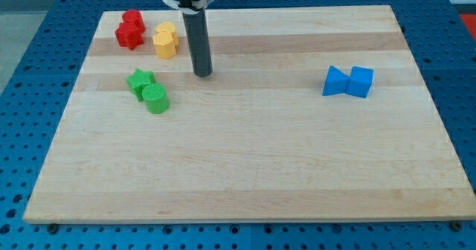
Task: Move your arm at the left side of the green star
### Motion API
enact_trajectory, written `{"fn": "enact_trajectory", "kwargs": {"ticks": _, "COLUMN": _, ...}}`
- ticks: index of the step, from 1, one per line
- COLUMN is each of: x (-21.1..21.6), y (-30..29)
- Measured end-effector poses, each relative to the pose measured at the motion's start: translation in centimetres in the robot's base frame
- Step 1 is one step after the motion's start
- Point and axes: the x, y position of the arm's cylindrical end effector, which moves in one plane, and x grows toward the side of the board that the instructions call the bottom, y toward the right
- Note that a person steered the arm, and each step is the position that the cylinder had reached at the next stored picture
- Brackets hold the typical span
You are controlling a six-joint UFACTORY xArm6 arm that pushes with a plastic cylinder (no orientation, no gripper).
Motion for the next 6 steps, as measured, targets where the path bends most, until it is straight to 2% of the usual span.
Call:
{"fn": "enact_trajectory", "kwargs": {"ticks": 1, "x": 0.0, "y": 0.0}}
{"fn": "enact_trajectory", "kwargs": {"ticks": 3, "x": -1.0, "y": -14.5}}
{"fn": "enact_trajectory", "kwargs": {"ticks": 4, "x": -0.9, "y": -14.9}}
{"fn": "enact_trajectory", "kwargs": {"ticks": 5, "x": 1.8, "y": -15.4}}
{"fn": "enact_trajectory", "kwargs": {"ticks": 6, "x": 2.0, "y": -15.4}}
